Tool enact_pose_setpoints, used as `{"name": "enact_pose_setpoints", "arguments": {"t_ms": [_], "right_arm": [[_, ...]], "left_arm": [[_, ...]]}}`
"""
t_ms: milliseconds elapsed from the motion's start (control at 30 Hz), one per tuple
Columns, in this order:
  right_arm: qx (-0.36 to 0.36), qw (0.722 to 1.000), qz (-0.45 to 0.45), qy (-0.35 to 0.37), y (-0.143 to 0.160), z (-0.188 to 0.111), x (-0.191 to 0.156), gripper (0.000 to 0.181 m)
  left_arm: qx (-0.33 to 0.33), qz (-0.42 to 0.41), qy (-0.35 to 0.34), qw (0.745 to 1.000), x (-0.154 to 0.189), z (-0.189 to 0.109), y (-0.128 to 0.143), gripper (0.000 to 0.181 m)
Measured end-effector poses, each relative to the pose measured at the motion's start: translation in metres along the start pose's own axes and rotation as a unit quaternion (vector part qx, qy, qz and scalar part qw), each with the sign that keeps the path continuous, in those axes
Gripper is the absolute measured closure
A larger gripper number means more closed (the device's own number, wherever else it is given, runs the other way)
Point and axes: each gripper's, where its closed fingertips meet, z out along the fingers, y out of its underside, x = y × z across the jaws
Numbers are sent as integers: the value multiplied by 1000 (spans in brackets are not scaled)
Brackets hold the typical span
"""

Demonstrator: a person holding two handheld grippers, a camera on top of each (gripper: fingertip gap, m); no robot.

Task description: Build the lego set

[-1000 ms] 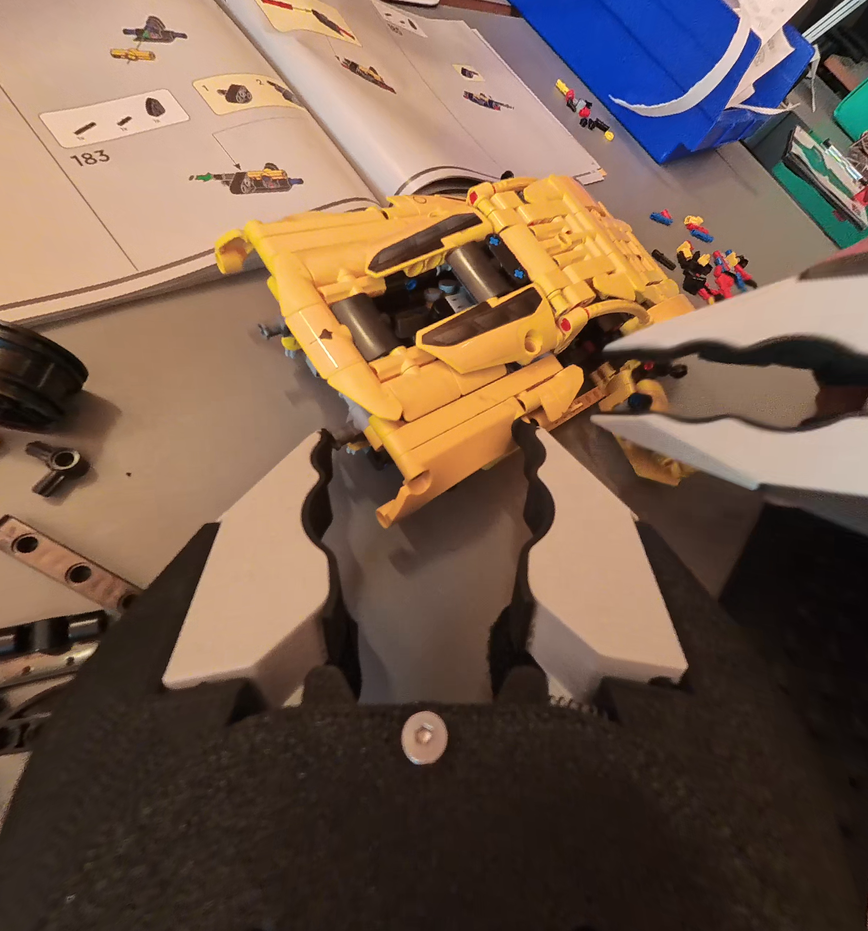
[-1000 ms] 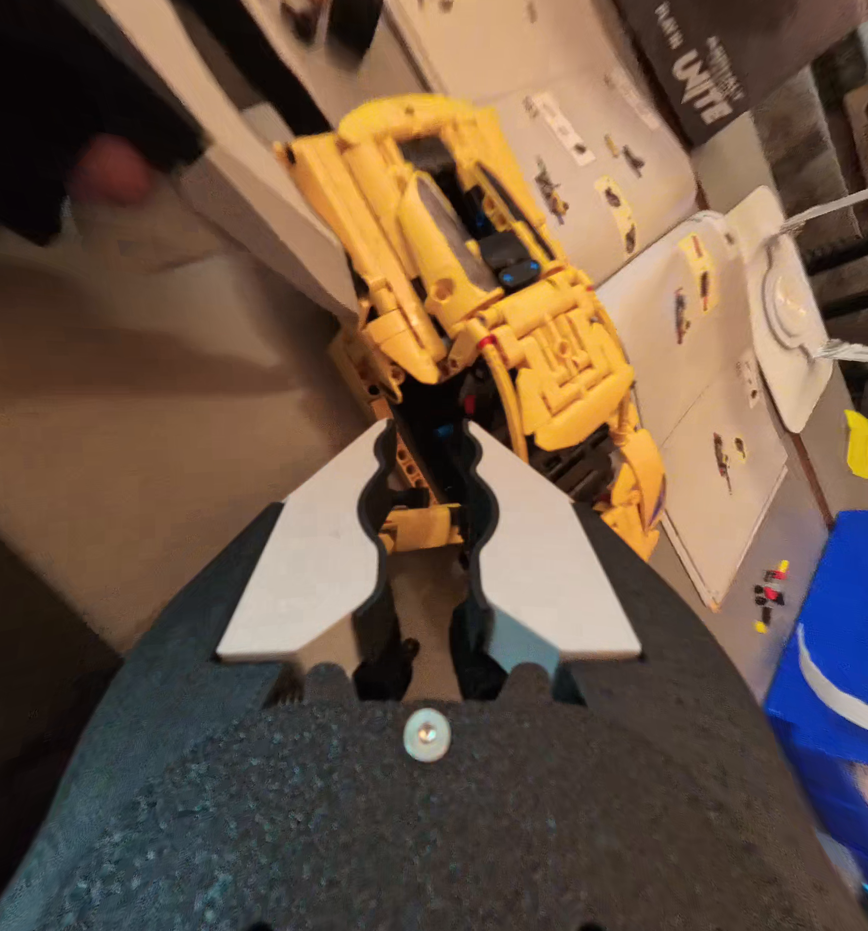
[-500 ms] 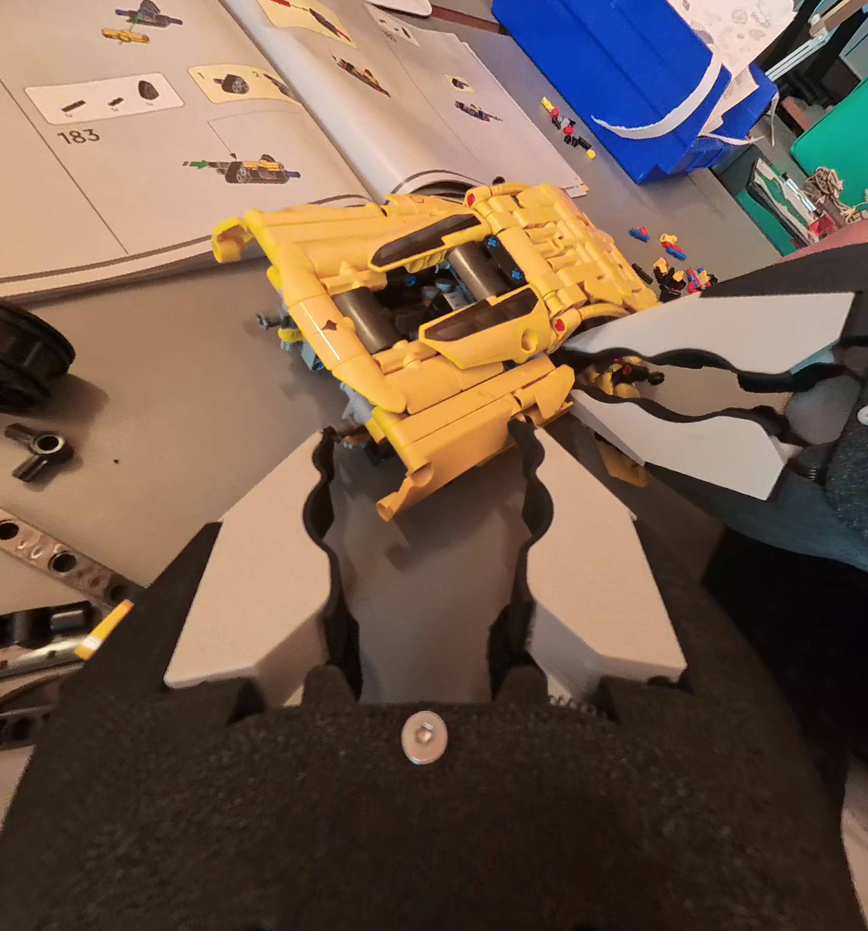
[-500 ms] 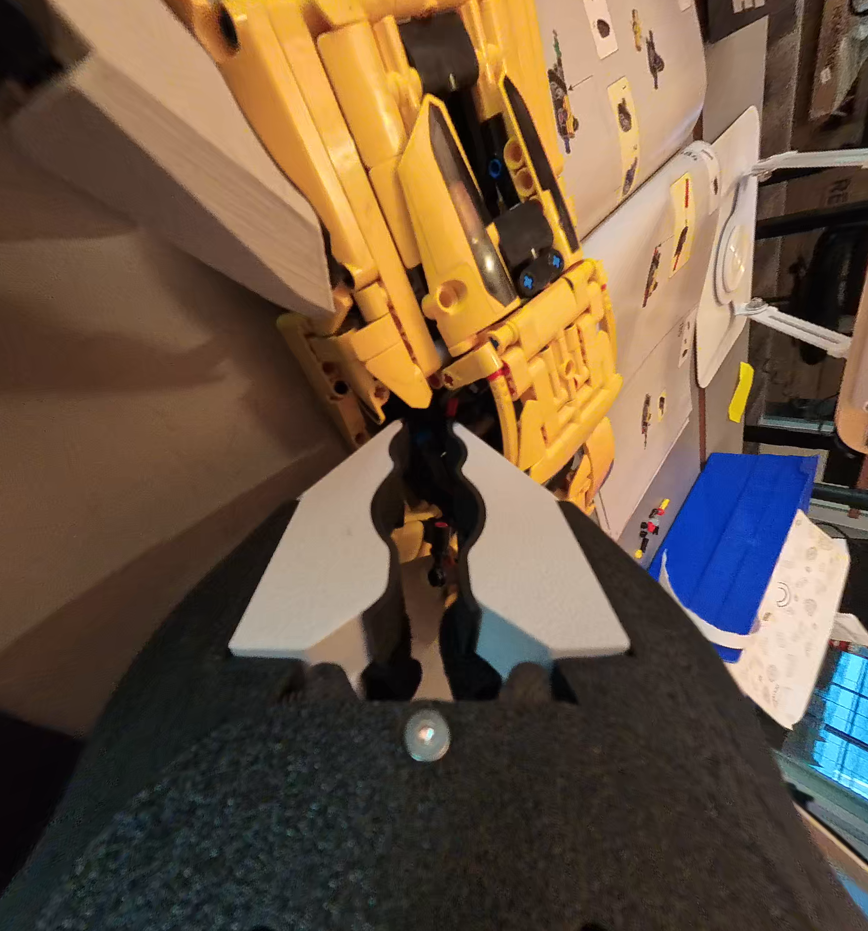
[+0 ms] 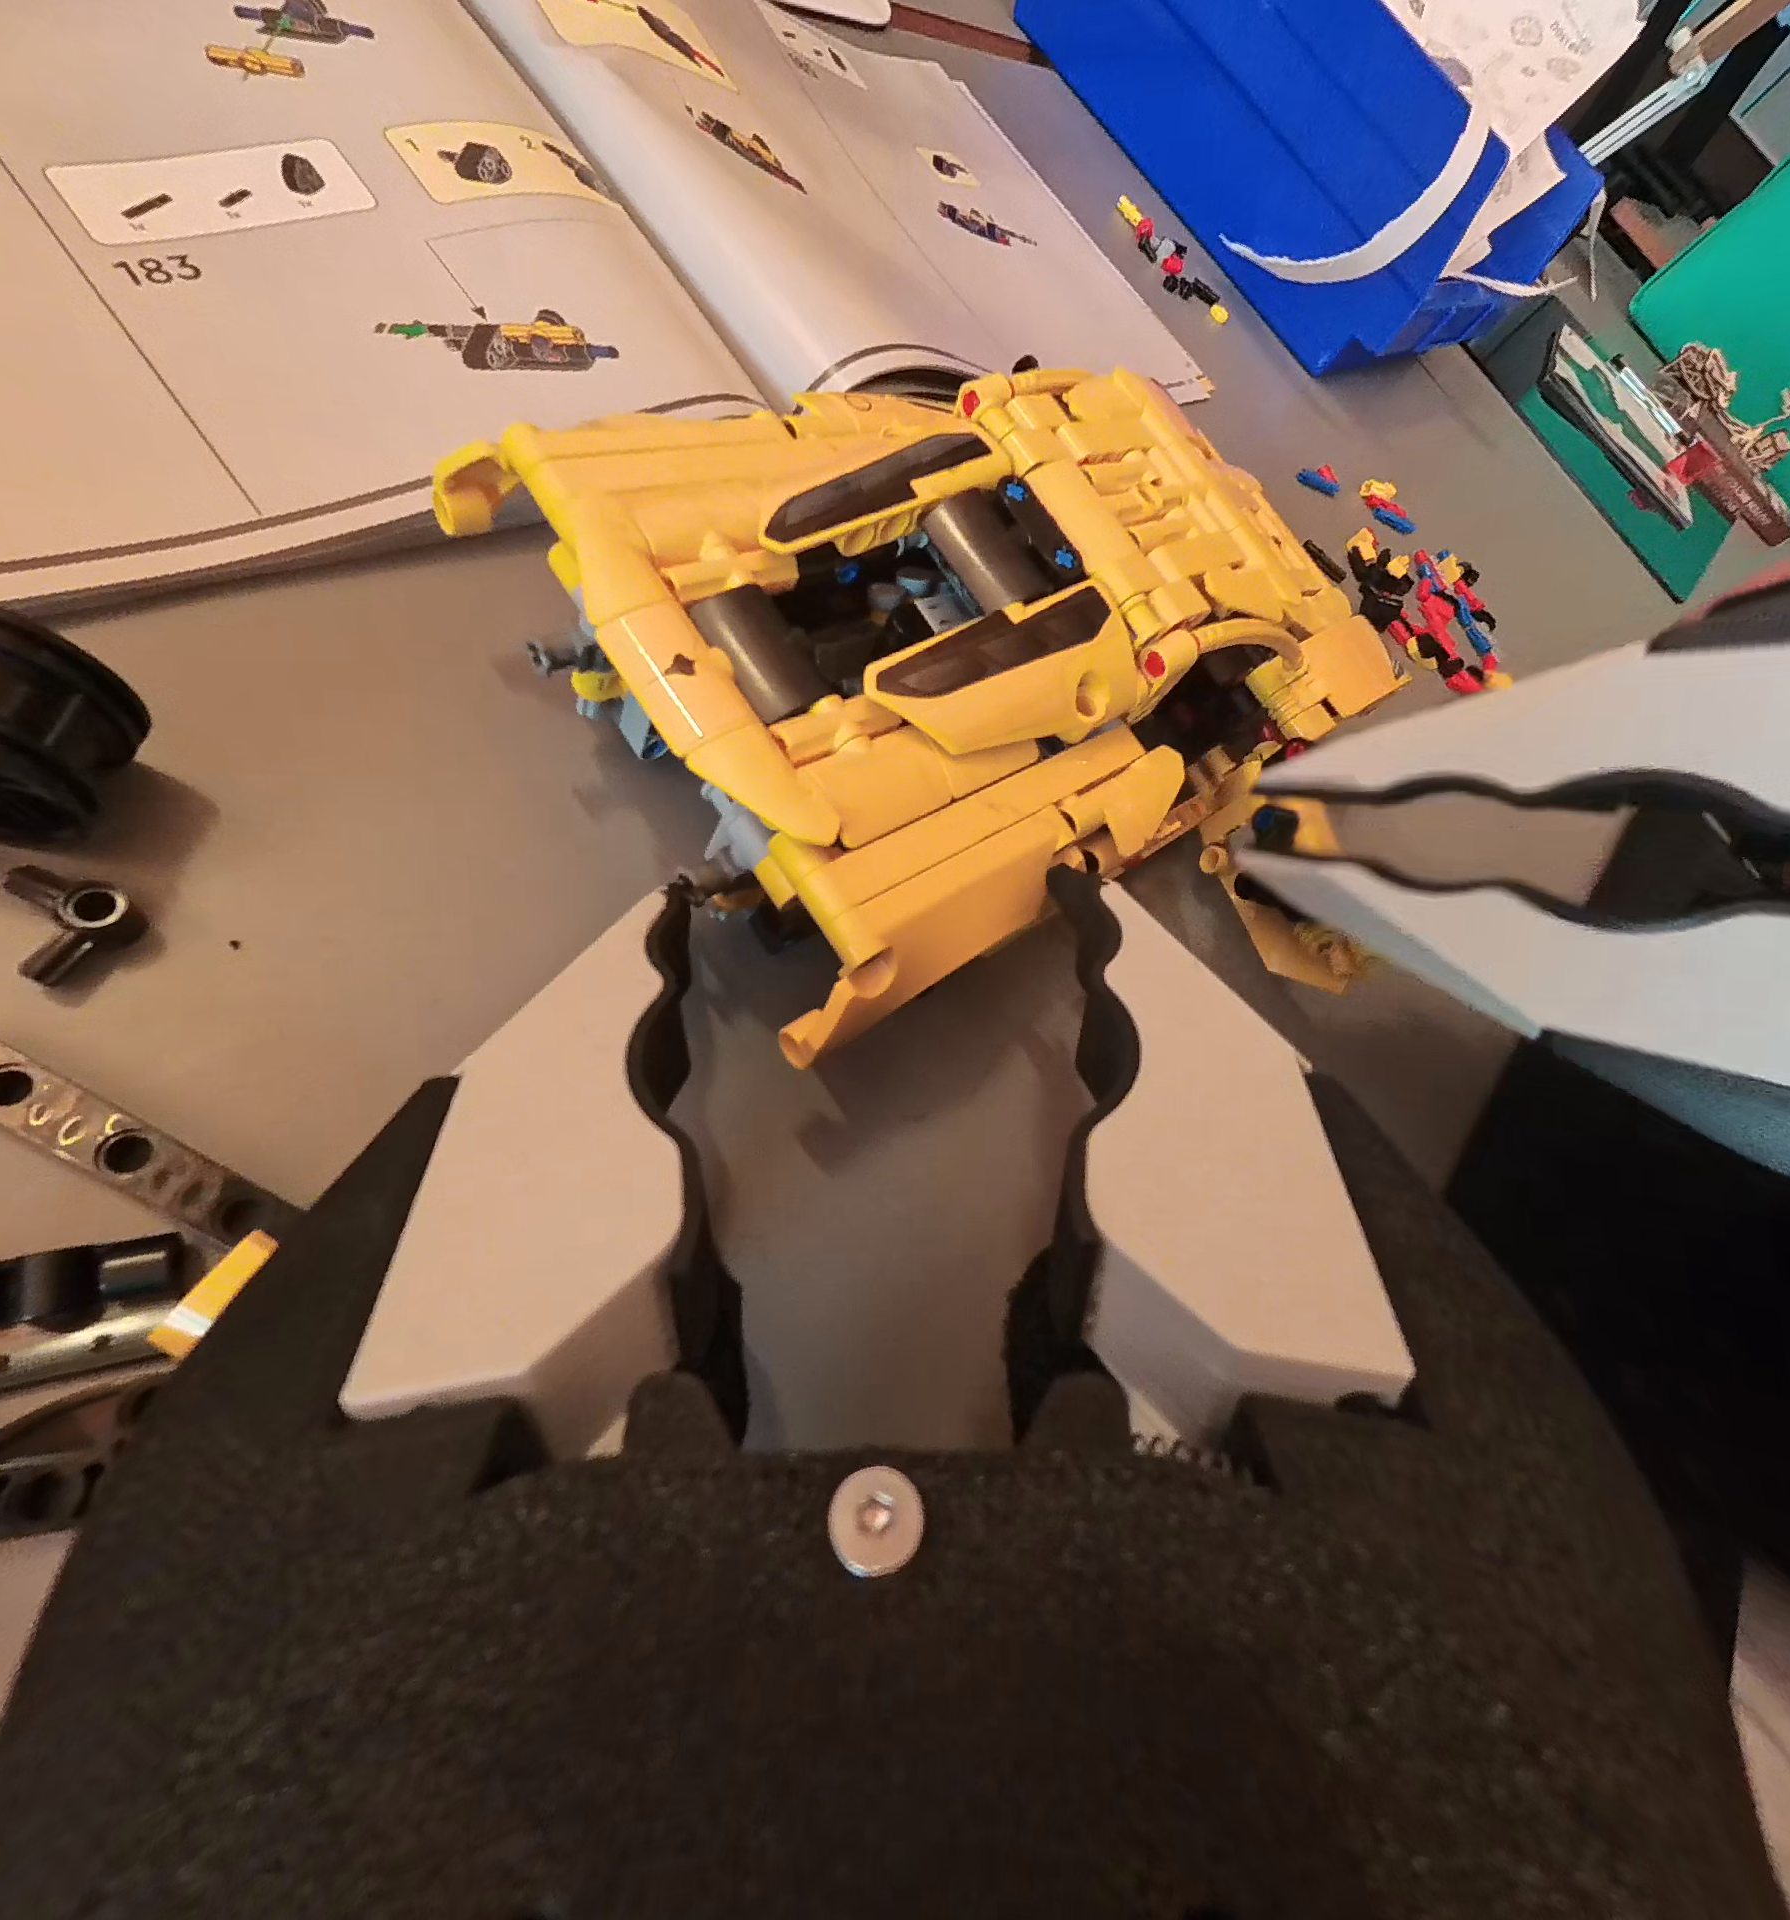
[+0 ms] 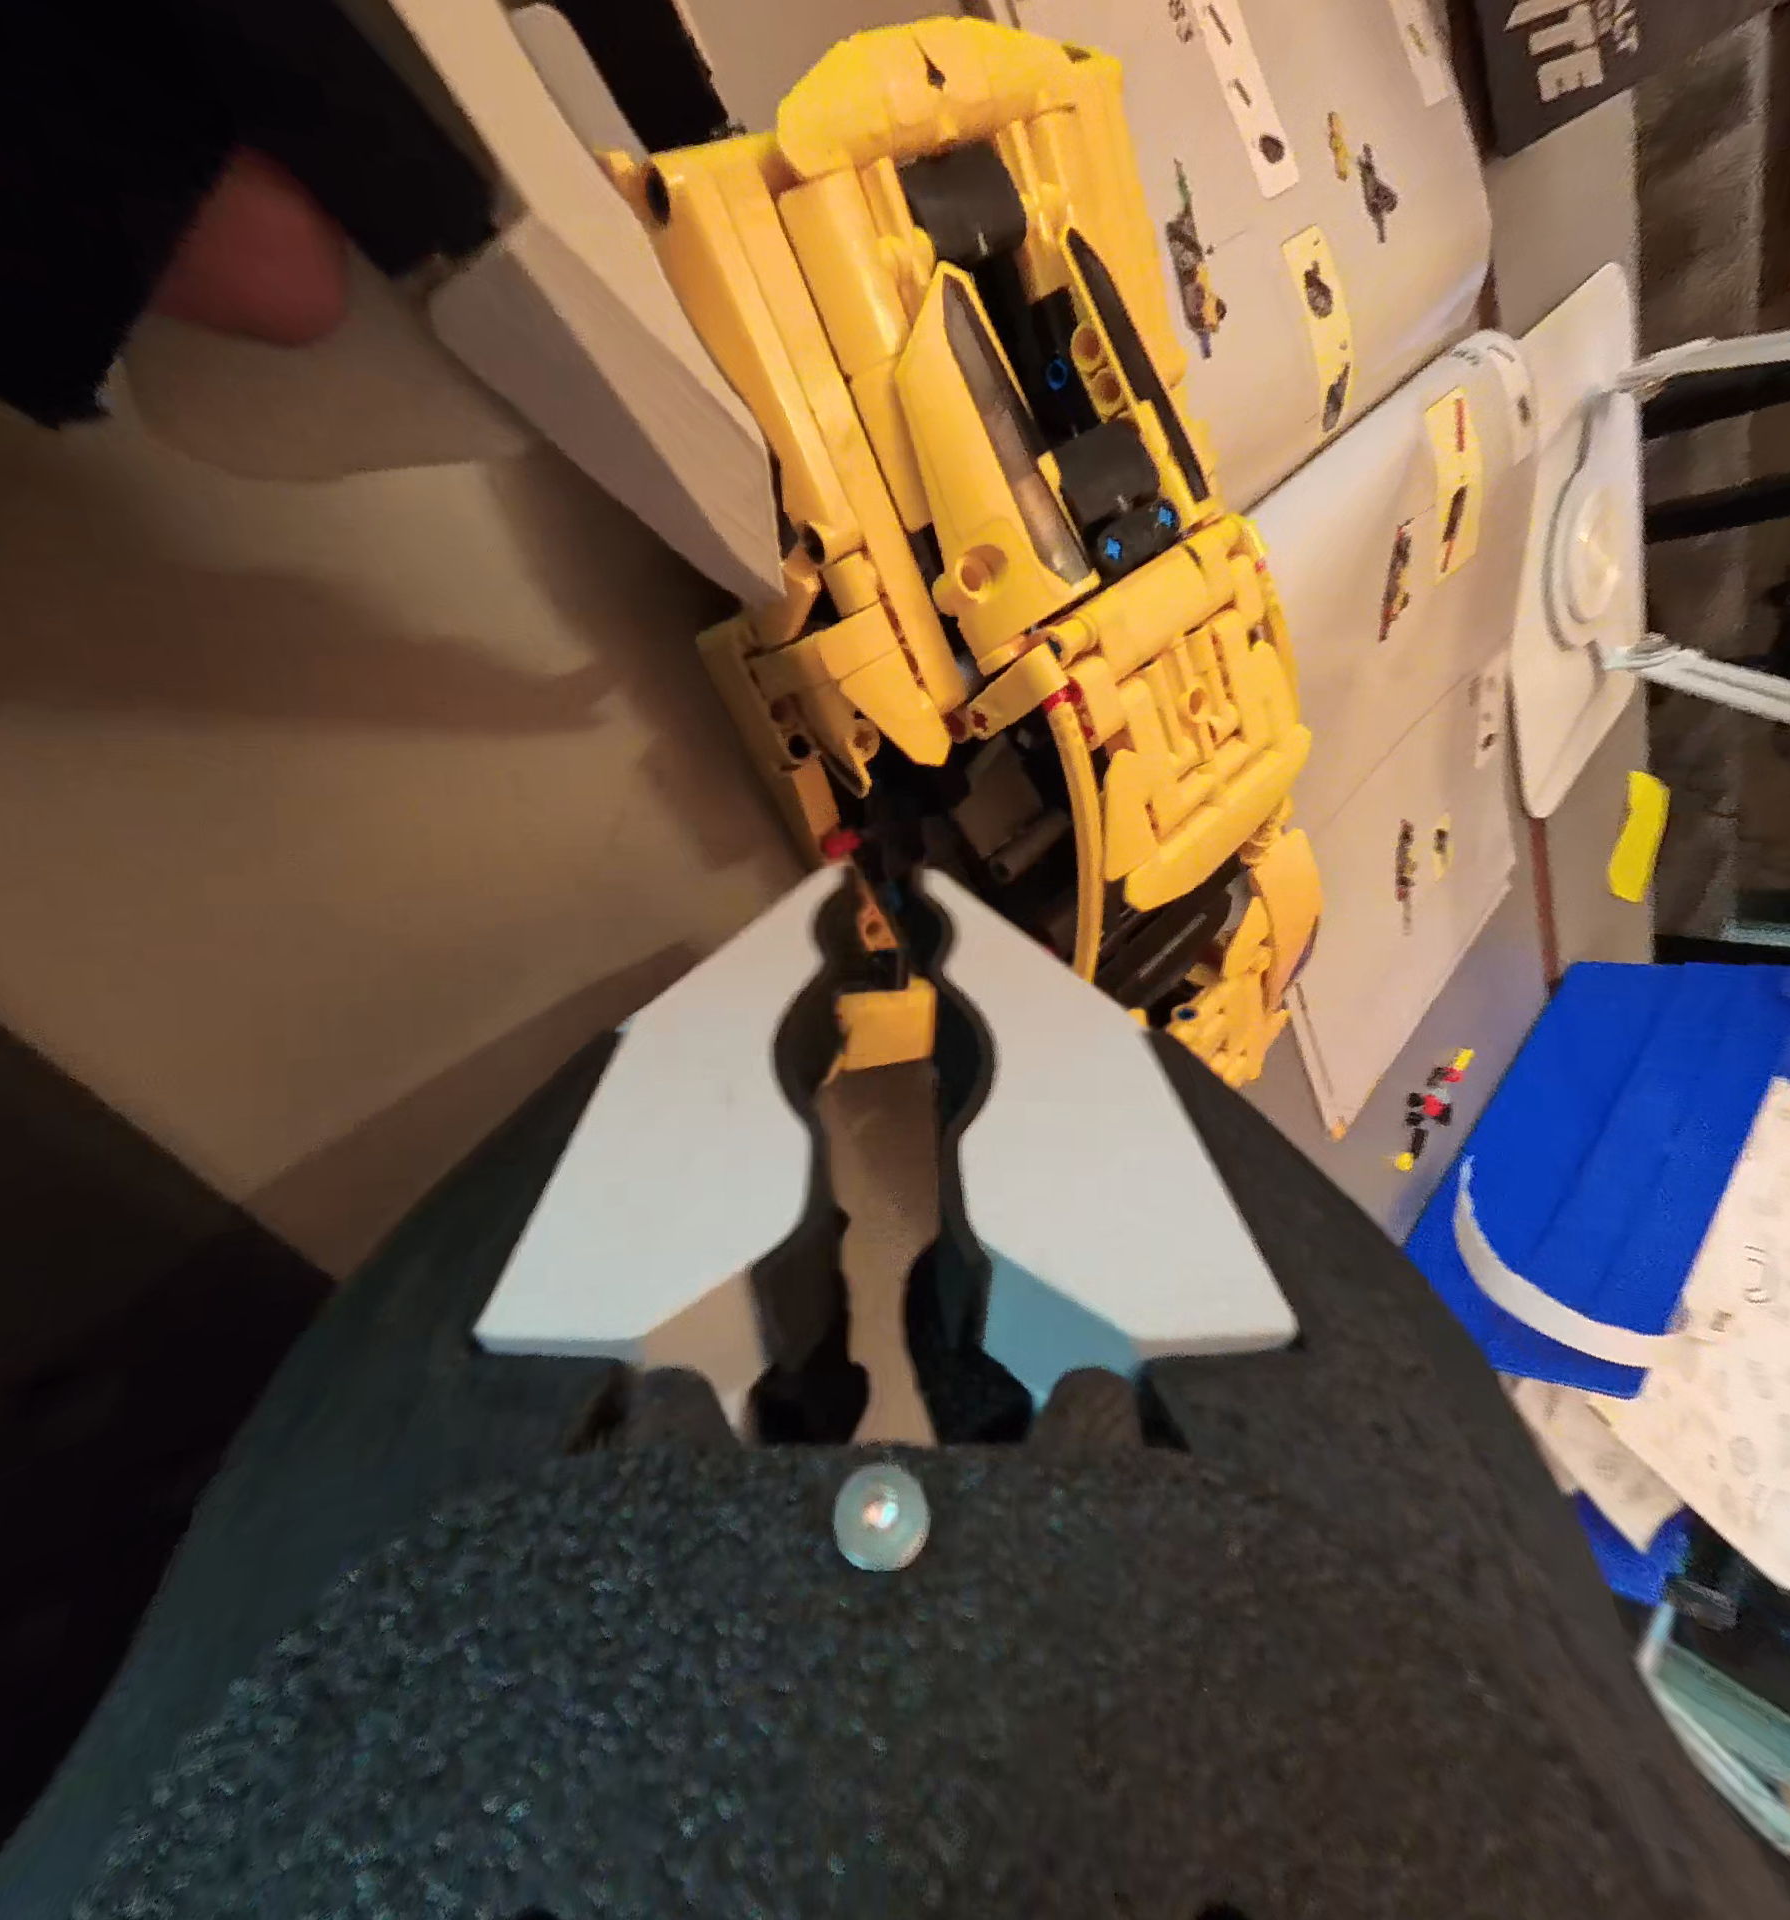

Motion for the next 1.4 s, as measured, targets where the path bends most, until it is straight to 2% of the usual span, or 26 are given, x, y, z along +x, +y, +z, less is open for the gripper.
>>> {"name": "enact_pose_setpoints", "arguments": {"t_ms": [67,100,200,333,500,567,633,767,833,867,933,967,1033,1200,1333,1367,1400], "right_arm": [[-20,999,17,-31,5,5,-5,146],[-25,998,27,-41,6,8,-5,143],[-28,996,42,-75,6,13,-11,142],[-34,996,35,-80,11,22,-2,149],[-42,977,85,-193,11,30,-13,145],[-37,972,87,-216,11,29,-13,150],[-41,974,68,-213,15,30,-9,163],[-45,984,26,-172,18,30,0,181],[-33,989,9,-143,13,27,6,181],[-24,990,10,-137,10,26,7,174],[-21,985,14,-172,7,23,-6,149],[-30,982,17,-185,8,24,-10,145],[-49,979,27,-198,10,29,-12,147],[-39,981,8,-192,9,34,-6,153],[-49,981,-33,-186,13,32,-5,170],[-46,979,-43,-193,13,29,-7,181],[-36,977,-41,-204,10,25,-11,181]], "left_arm": [[0,0,0,1000,0,0,0,106],[0,0,-1,1000,0,0,0,106],[0,-1,0,1000,0,0,0,106],[1,-2,1,1000,0,0,0,106],[1,-3,3,1000,0,0,0,106],[2,-5,4,1000,1,0,0,106],[2,-6,5,1000,1,0,0,106],[2,-6,7,1000,1,-1,0,106],[3,-7,7,1000,1,-1,0,106],[3,-8,8,1000,1,-1,0,106],[2,-7,7,1000,1,-1,0,106],[2,-7,7,1000,1,-1,0,106],[2,-7,8,1000,2,-1,0,106],[-2,-2,2,1000,1,0,1,107],[-6,0,-1,1000,0,0,2,108],[-7,0,-2,1000,0,1,2,108],[-8,0,-2,1000,0,1,2,109]]}}
